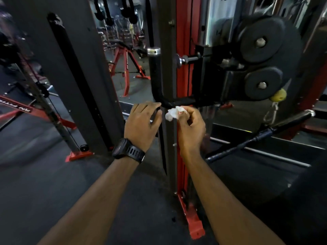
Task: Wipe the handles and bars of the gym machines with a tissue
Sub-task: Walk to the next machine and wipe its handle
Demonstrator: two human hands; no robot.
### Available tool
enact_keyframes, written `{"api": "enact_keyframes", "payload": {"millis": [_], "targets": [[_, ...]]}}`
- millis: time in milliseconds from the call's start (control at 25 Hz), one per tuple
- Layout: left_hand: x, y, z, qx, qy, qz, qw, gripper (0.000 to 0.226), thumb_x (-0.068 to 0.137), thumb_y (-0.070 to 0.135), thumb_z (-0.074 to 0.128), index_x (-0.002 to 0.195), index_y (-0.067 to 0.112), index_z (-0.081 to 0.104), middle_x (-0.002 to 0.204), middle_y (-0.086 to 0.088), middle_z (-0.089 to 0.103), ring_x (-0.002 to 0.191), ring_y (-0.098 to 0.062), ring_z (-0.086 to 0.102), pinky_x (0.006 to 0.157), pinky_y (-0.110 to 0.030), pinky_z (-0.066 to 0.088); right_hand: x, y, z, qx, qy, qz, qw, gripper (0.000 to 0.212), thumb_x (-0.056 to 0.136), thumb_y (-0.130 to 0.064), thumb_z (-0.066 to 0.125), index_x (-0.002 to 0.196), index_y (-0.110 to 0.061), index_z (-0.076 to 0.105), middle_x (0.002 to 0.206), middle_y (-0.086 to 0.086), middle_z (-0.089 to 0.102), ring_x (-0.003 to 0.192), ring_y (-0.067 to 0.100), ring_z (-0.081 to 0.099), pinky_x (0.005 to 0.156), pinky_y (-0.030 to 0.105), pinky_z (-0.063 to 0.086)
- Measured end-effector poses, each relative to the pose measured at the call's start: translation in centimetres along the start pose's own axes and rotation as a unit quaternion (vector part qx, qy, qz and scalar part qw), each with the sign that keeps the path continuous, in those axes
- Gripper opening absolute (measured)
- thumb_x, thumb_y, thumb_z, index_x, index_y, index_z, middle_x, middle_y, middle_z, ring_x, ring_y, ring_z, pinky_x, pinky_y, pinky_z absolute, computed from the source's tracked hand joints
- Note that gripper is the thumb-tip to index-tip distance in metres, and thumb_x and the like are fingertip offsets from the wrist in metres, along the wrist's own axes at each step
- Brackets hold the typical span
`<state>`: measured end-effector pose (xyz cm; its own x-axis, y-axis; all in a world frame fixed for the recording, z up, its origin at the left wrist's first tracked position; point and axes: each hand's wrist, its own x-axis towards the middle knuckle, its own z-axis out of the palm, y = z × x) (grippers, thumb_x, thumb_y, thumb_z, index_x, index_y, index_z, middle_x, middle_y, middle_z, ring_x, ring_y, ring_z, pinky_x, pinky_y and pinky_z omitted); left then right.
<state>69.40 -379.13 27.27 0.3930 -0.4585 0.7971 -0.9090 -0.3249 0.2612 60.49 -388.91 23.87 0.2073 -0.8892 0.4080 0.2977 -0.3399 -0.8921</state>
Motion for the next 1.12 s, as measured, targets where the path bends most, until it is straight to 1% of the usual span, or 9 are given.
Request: {"api": "enact_keyframes", "payload": {"millis": [160,280,360,480,600,680,800,960,1120], "targets": [[6.3,-2.4,-0.8,-0.007,0.018,0.028,0.999,0.023,0.092,0.015,0.061,0.113,0.009,0.071,0.110,-0.007,0.069,0.104,-0.023,0.060,0.094,-0.008,0.028,3.4,-2.3,5.4,0.063,0.047,-0.061,0.995,0.008,0.092,-0.014,0.065,0.097,-0.020,0.067,0.098,0.000,0.071,0.094,0.016,0.067,0.086,0.045,0.054],[10.3,-3.1,-0.5,-0.033,0.053,0.050,0.997,0.030,0.094,0.018,0.060,0.122,0.010,0.067,0.120,-0.005,0.065,0.111,-0.017,0.055,0.098,0.000,0.021,5.9,-3.9,8.0,0.061,0.077,-0.115,0.988,0.021,0.092,-0.014,0.066,0.093,-0.034,0.062,0.100,0.003,0.068,0.095,0.019,0.065,0.084,0.044,0.054],[12.1,-4.1,0.1,-0.044,0.060,0.085,0.994,0.033,0.095,0.020,0.059,0.126,0.011,0.065,0.127,-0.004,0.063,0.116,-0.019,0.056,0.102,-0.003,0.020,6.6,-4.0,9.4,0.053,0.073,-0.149,0.985,0.017,0.093,-0.013,0.067,0.095,-0.030,0.067,0.099,0.000,0.069,0.093,0.012,0.066,0.082,0.037,0.056],[13.7,-6.1,1.2,-0.064,0.057,0.159,0.984,0.033,0.096,0.021,0.058,0.128,0.011,0.065,0.129,-0.004,0.063,0.117,-0.023,0.058,0.104,-0.005,0.021,5.3,-2.4,11.2,-0.023,0.070,-0.215,0.974,0.014,0.094,-0.013,0.068,0.107,-0.011,0.072,0.104,-0.005,0.070,0.099,0.006,0.066,0.085,0.027,0.054],[15.0,-7.7,1.8,-0.102,0.074,0.219,0.967,0.029,0.096,0.015,0.060,0.124,0.009,0.067,0.125,-0.007,0.065,0.112,-0.026,0.060,0.103,-0.006,0.028,6.1,-1.9,12.7,-0.041,0.108,-0.208,0.971,0.022,0.096,-0.011,0.065,0.116,-0.005,0.069,0.117,0.005,0.070,0.111,0.012,0.065,0.094,0.034,0.054],[16.1,-8.6,2.0,-0.139,0.078,0.261,0.952,0.028,0.096,0.011,0.060,0.122,0.007,0.068,0.123,-0.010,0.066,0.111,-0.027,0.061,0.102,-0.010,0.032,6.7,-2.6,13.3,-0.066,0.153,-0.213,0.963,0.019,0.096,-0.005,0.061,0.112,-0.004,0.071,0.111,0.004,0.072,0.104,0.009,0.067,0.091,0.035,0.056],[17.1,-9.7,2.5,-0.197,0.060,0.296,0.932,0.028,0.098,0.011,0.059,0.124,0.009,0.067,0.125,-0.008,0.066,0.113,-0.021,0.061,0.101,-0.014,0.040,6.4,-3.0,13.8,-0.123,0.198,-0.274,0.933,0.018,0.093,-0.002,0.061,0.107,-0.002,0.072,0.104,0.004,0.073,0.098,0.009,0.069,0.088,0.030,0.056],[17.6,-10.3,2.9,-0.234,0.054,0.311,0.920,0.027,0.098,0.009,0.059,0.123,0.010,0.068,0.124,-0.006,0.066,0.113,-0.016,0.061,0.101,-0.015,0.042,6.7,-2.9,14.0,-0.171,0.192,-0.324,0.910,0.019,0.092,-0.002,0.060,0.106,0.001,0.072,0.105,0.011,0.071,0.099,0.017,0.066,0.092,0.023,0.052],[18.3,-10.0,2.9,-0.254,0.074,0.315,0.912,0.022,0.098,0.014,0.061,0.117,0.009,0.071,0.116,-0.005,0.070,0.108,-0.015,0.064,0.096,-0.020,0.048,5.6,-1.5,14.2,-0.205,0.165,-0.346,0.901,0.026,0.092,-0.011,0.062,0.112,0.001,0.072,0.113,0.014,0.063,0.103,0.024,0.063,0.088,0.032,0.054]]}}
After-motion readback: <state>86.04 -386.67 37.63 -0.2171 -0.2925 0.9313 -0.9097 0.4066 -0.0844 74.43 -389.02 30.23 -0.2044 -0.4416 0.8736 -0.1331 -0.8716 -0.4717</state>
